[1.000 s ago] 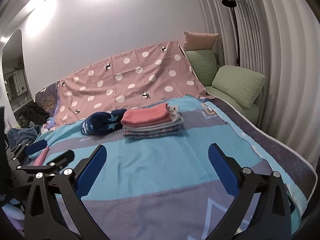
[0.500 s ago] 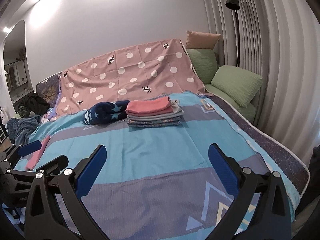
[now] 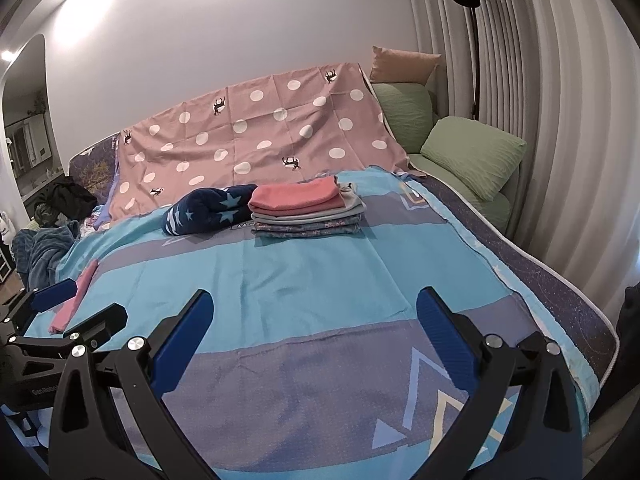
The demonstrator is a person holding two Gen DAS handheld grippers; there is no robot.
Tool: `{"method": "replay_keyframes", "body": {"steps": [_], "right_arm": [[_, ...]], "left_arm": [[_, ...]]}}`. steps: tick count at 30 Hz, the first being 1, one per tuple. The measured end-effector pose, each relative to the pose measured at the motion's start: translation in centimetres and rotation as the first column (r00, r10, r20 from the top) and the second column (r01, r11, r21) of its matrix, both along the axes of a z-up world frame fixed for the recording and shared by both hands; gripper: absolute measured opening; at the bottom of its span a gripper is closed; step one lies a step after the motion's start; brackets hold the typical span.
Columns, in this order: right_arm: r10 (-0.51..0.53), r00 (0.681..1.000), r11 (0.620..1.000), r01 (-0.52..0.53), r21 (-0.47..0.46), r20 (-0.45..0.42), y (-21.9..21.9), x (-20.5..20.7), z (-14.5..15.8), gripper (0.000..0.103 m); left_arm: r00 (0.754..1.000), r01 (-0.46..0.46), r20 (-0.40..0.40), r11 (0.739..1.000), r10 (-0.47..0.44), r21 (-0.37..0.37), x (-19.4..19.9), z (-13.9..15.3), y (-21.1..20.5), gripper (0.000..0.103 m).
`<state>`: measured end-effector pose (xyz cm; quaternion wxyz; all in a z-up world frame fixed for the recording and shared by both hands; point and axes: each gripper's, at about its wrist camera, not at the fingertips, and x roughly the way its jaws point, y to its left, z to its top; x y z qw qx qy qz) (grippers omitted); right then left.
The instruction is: Fold small clothes
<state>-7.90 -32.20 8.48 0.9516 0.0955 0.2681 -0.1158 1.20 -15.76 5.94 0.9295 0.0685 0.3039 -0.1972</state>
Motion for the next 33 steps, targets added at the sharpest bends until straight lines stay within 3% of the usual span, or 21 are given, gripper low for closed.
{"method": "replay_keyframes", "body": {"steps": [33], "right_arm": [[0.002, 0.999, 1.000, -0.002, 0.016, -0.038, 0.1, 0.1, -1.1, 0.102]], "left_arm": [[0.999, 0.032, -0.021, 0.999, -0.032, 0.009, -0.5, -0.8, -0.4, 0.101]]}}
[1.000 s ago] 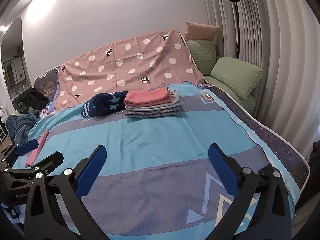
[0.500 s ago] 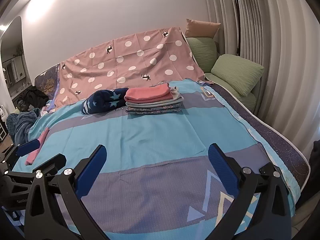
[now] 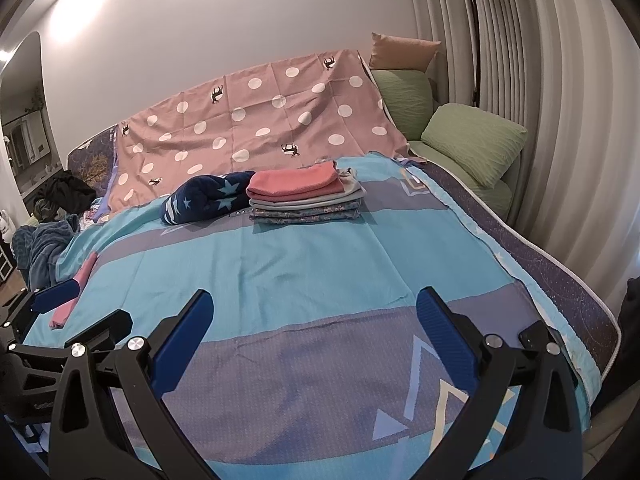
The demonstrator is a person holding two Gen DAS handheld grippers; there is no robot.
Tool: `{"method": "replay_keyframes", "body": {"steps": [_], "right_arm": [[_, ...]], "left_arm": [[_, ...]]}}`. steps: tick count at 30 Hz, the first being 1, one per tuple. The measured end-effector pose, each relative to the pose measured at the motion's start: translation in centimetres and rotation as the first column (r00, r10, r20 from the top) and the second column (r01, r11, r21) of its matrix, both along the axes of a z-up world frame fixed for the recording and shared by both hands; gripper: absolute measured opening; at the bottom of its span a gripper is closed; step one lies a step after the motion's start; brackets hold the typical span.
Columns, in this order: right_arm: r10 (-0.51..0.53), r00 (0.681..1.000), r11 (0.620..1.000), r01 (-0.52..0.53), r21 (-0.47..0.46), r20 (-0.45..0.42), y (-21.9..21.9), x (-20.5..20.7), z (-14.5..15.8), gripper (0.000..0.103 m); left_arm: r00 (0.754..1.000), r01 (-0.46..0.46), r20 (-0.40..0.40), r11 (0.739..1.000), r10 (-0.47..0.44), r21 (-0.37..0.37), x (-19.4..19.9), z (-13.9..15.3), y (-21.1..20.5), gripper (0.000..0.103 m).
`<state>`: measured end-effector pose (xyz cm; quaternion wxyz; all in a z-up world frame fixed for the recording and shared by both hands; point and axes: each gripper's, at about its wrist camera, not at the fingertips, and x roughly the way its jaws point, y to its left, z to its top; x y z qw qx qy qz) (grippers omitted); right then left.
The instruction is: Fold small clothes
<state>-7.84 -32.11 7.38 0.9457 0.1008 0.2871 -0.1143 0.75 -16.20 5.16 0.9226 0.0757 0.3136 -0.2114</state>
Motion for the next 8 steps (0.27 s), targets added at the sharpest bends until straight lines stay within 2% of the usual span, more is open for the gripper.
{"method": "replay_keyframes", "body": {"steps": [8], "right_arm": [[0.002, 1.000, 1.000, -0.002, 0.000, -0.008, 0.09, 0.04, -0.08, 0.102]], "left_arm": [[1.000, 0.000, 0.001, 1.000, 0.000, 0.005, -0.14, -0.07, 0.05, 0.101]]}}
